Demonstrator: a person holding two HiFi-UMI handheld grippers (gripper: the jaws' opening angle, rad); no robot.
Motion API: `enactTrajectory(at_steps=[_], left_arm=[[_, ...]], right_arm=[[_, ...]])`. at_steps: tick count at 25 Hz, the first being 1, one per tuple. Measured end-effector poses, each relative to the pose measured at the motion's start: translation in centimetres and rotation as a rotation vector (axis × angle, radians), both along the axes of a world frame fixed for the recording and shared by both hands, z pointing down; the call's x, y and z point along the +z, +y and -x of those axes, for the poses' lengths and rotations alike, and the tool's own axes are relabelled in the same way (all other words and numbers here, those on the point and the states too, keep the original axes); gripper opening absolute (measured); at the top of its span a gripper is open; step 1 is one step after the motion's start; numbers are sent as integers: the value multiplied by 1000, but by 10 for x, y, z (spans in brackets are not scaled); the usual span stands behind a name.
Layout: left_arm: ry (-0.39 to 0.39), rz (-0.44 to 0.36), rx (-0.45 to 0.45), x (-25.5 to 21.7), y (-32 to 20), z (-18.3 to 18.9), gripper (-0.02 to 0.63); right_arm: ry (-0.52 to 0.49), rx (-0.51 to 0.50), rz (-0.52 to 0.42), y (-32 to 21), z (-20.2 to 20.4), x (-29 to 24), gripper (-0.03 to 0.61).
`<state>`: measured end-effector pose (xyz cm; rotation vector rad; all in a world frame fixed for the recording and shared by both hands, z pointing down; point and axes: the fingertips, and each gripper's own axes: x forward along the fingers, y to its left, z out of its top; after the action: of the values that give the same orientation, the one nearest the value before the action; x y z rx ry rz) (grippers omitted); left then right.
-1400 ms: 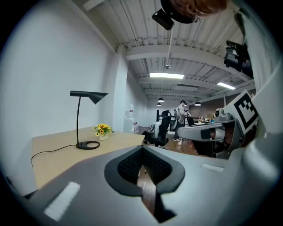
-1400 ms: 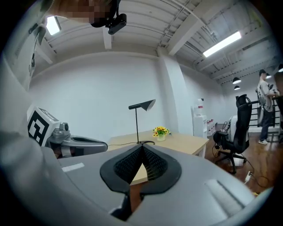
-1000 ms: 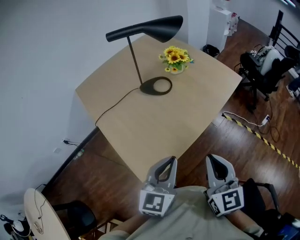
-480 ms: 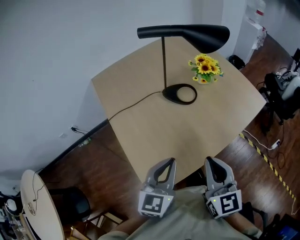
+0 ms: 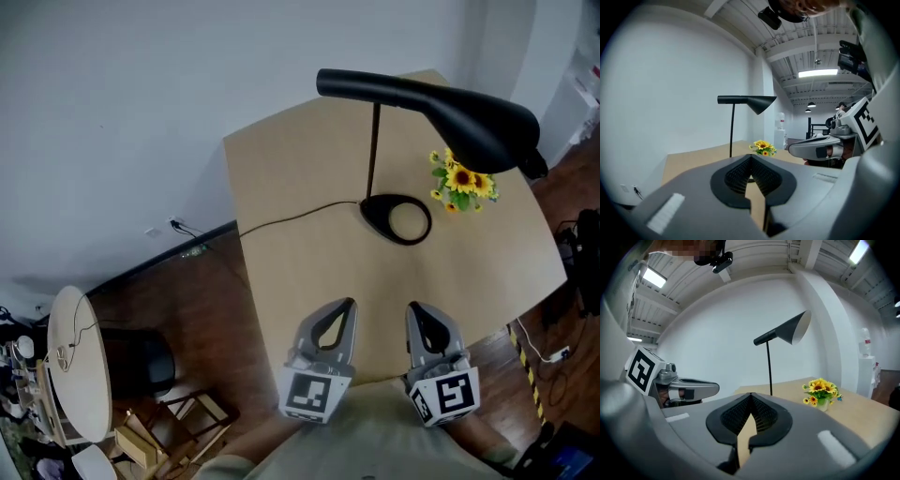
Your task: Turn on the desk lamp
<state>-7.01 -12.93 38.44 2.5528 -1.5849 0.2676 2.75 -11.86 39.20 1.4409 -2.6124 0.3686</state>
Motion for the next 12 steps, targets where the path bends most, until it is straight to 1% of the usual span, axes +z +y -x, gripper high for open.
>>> enactTrajectory(at_steps=[5, 12], left_arm=[[-41, 51, -62, 19, -32, 1, 0], [-57, 100, -151, 45, -79, 4, 0]], right_arm=[[10, -68, 24, -44, 5, 19, 0], [37, -113, 35, -112, 11, 49, 0]])
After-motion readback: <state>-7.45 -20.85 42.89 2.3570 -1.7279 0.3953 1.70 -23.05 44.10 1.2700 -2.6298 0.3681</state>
